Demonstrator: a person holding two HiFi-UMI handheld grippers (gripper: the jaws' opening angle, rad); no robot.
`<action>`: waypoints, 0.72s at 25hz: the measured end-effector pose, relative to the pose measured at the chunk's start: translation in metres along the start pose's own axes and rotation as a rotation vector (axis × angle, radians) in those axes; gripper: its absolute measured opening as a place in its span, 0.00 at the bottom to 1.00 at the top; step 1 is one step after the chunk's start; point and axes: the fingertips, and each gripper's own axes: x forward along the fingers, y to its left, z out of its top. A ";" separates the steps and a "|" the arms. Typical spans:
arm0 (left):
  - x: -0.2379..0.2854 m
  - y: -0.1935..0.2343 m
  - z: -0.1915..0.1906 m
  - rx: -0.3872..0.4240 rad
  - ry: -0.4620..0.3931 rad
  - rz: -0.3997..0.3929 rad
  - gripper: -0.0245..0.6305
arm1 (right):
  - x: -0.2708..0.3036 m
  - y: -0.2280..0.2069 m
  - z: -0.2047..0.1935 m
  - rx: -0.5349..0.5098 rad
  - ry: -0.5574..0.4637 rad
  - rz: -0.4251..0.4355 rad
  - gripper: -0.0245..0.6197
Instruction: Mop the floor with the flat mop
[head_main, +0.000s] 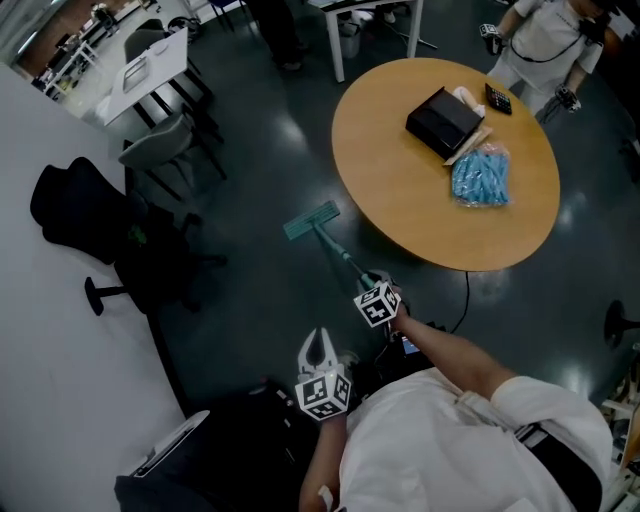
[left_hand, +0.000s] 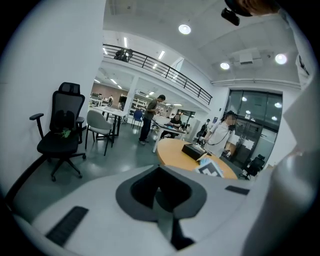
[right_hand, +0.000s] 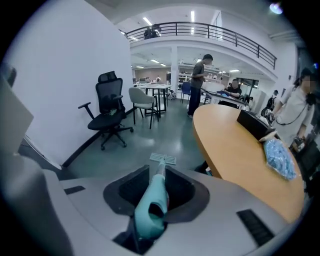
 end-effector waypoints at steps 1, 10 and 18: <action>-0.001 0.002 -0.001 -0.003 0.000 0.007 0.04 | 0.009 -0.004 0.009 -0.002 -0.001 -0.008 0.20; -0.010 0.017 -0.003 -0.019 -0.008 0.027 0.04 | -0.025 -0.010 0.000 -0.002 0.026 -0.009 0.20; -0.010 0.013 0.006 -0.005 -0.033 -0.018 0.04 | -0.160 -0.006 -0.081 -0.008 0.100 0.028 0.20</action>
